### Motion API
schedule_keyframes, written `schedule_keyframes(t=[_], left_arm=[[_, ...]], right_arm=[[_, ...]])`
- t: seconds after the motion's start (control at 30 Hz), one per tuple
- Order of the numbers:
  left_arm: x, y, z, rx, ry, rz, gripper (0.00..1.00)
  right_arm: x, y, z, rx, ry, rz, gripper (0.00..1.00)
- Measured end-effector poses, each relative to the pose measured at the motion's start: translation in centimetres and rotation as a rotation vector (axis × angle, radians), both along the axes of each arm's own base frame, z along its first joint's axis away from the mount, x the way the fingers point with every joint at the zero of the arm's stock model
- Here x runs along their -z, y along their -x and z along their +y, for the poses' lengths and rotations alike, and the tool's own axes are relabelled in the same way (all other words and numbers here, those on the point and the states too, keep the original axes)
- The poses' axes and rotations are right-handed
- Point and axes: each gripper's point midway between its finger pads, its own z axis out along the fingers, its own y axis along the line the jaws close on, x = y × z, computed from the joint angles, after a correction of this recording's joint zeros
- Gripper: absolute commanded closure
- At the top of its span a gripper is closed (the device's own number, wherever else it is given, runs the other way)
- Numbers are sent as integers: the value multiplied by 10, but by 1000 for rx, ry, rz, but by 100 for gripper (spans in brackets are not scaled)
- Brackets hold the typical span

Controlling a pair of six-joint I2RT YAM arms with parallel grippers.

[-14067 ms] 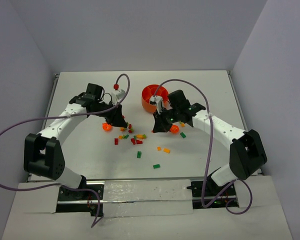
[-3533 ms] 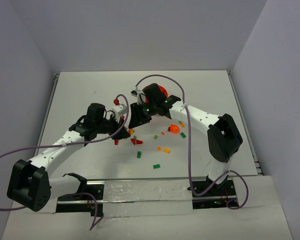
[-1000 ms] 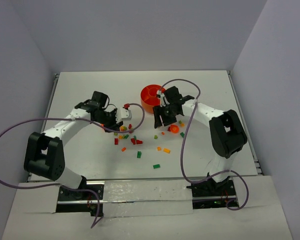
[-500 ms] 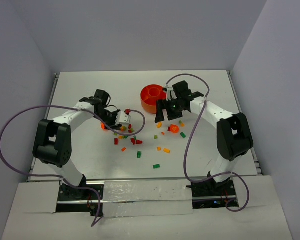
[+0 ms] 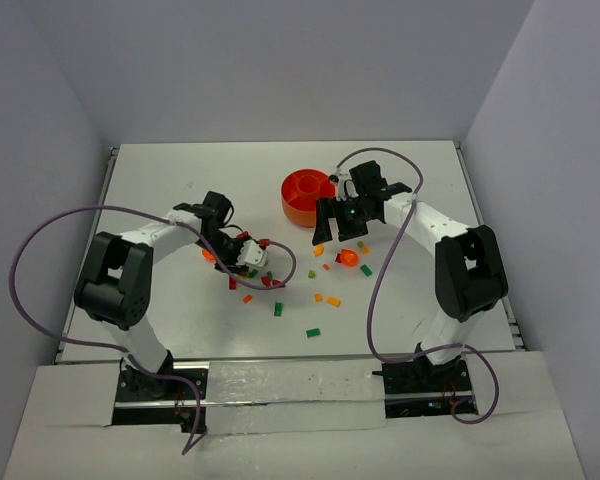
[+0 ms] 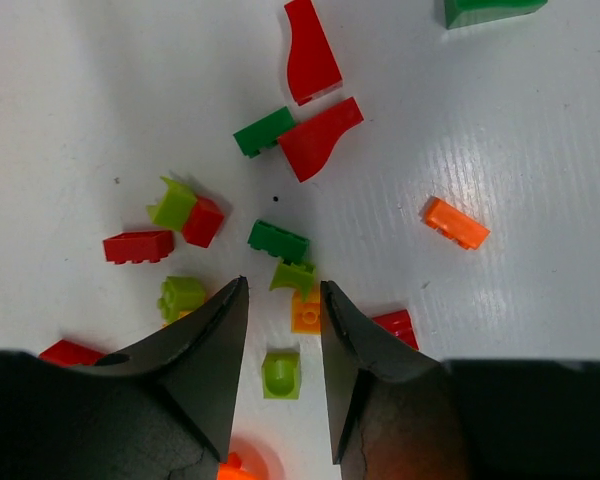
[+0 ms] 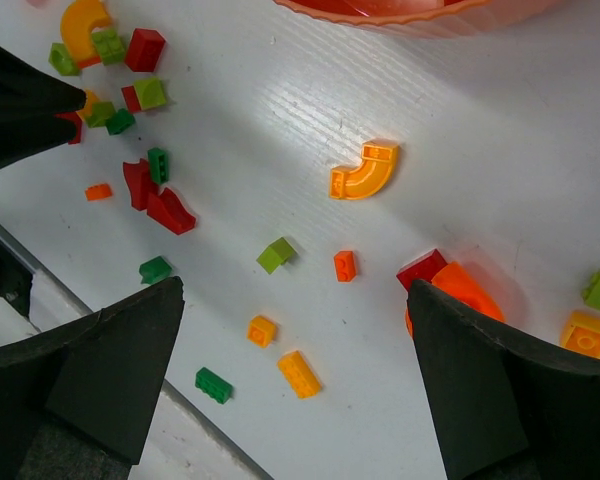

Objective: Sort the legos into containers by color

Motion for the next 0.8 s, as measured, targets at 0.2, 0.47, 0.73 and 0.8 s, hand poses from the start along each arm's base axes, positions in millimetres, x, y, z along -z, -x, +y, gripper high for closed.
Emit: schedule_keyframes(t=[0.2, 0.47, 0.73, 0.8], left_arm=[[11, 5, -2, 11, -19, 25, 53], [22, 6, 0, 10, -49, 47, 53], [27, 7, 1, -5, -59, 68, 67], [27, 8, 1, -10, -60, 71, 74]], right_arm=[[0, 0, 0, -2, 2, 0, 0], [2, 1, 0, -5, 3, 3, 0], [4, 2, 0, -7, 3, 13, 0], [4, 2, 0, -9, 1, 13, 0]])
